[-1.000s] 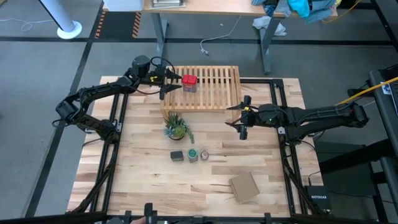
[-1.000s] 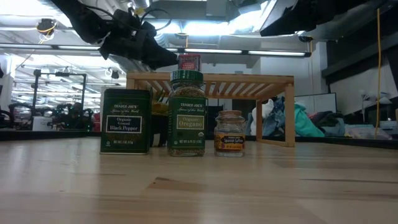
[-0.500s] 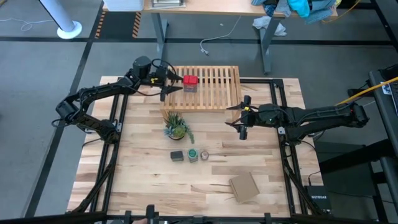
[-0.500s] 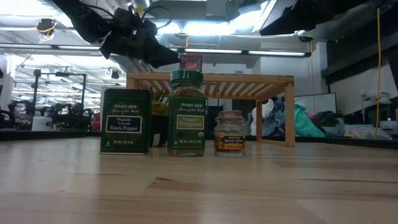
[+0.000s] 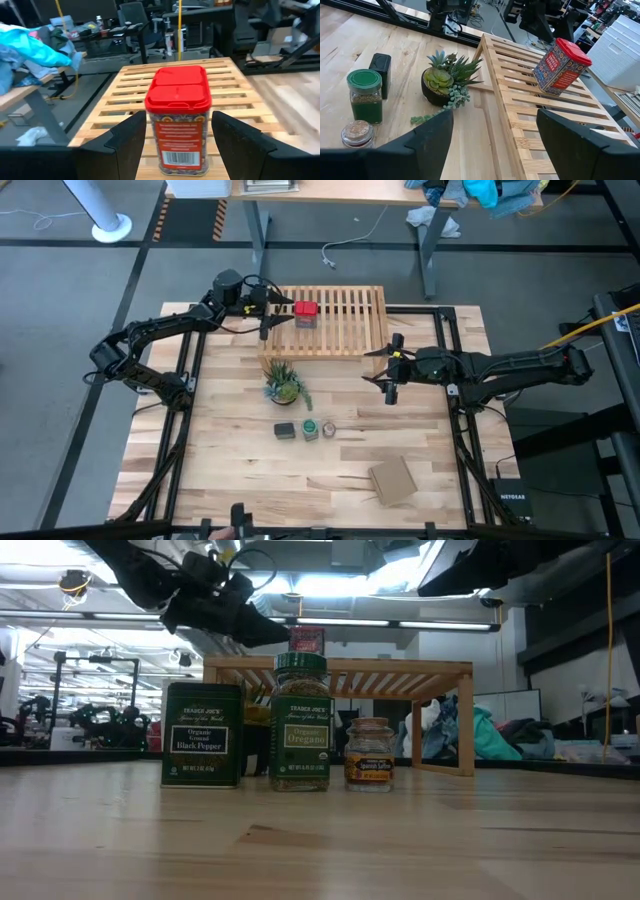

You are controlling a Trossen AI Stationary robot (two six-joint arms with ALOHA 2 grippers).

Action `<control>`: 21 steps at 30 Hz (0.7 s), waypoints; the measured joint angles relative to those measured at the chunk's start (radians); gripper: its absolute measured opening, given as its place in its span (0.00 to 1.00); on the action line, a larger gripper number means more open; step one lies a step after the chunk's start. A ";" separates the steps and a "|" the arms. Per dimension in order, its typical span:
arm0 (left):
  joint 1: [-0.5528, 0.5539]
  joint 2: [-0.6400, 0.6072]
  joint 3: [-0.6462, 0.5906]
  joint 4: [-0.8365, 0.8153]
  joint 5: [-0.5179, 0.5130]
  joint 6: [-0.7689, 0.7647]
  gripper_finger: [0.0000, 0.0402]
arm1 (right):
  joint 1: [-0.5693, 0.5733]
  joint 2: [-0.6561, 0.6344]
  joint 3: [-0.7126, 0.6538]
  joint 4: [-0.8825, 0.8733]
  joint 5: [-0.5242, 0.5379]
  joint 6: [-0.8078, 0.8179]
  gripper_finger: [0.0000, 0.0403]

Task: Shelf spices
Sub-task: Remove the red seasoning can from the shelf

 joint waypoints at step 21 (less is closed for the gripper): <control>-0.003 0.156 0.116 -0.008 0.025 -0.007 0.55 | 0.000 0.000 0.001 -0.009 0.000 0.000 0.72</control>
